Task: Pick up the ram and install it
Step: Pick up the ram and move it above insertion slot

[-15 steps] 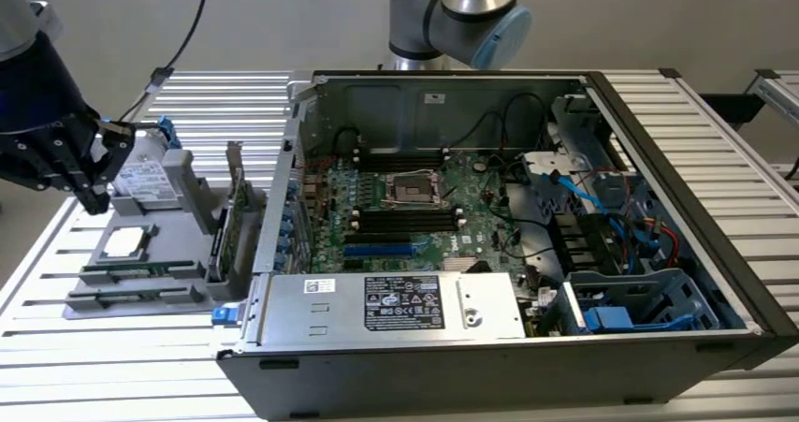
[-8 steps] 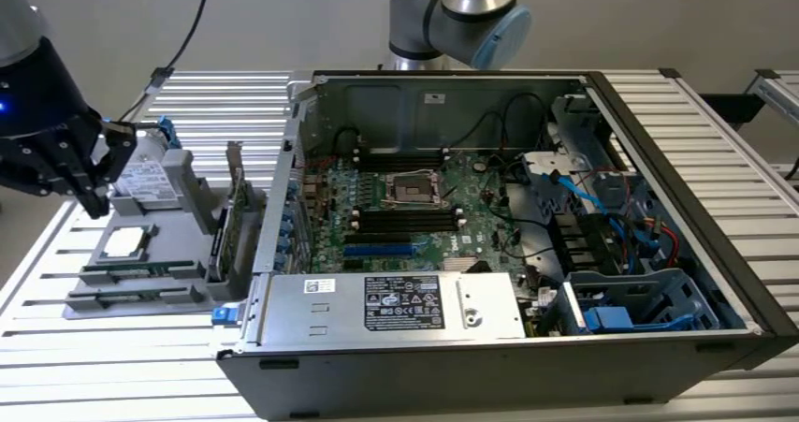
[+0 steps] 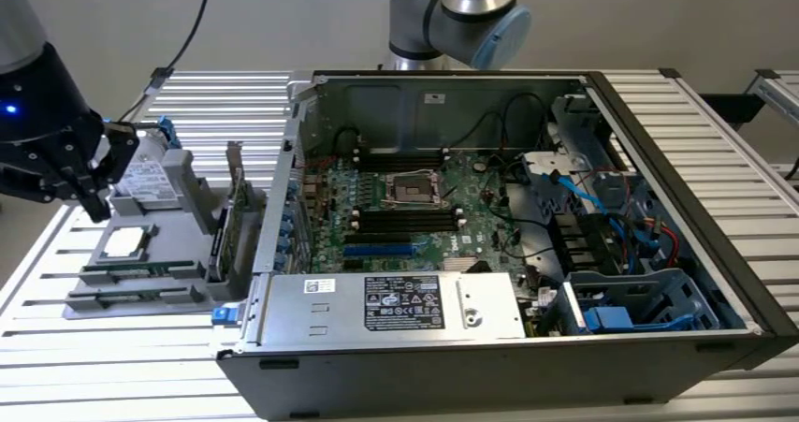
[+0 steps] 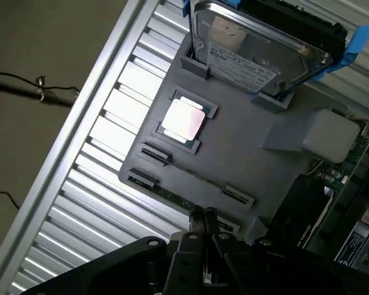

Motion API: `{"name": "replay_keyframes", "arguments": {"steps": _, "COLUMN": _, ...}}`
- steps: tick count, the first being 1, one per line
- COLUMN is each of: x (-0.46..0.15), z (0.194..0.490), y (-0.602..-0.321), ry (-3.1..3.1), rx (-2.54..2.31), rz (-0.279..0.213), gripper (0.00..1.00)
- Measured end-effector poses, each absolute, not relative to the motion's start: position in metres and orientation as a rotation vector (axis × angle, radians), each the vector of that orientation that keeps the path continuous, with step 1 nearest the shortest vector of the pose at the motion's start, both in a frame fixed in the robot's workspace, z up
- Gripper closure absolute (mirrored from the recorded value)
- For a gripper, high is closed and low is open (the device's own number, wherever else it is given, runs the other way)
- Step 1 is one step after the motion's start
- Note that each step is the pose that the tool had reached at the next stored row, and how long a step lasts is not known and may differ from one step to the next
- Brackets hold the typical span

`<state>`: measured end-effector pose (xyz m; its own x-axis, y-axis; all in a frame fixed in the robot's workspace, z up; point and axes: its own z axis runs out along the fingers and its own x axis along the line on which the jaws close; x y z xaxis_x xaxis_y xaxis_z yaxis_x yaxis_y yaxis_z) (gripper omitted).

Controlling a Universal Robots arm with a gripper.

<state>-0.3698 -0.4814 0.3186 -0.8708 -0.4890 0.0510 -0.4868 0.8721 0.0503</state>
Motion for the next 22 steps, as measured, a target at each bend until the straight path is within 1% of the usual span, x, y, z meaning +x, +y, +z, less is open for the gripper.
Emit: {"name": "replay_keyframes", "arguments": {"steps": 22, "x": -0.3697, "z": 0.3092, "y": -0.4815, "ry": -2.761, "rx": 1.352, "rz": -0.036, "gripper": 0.9}}
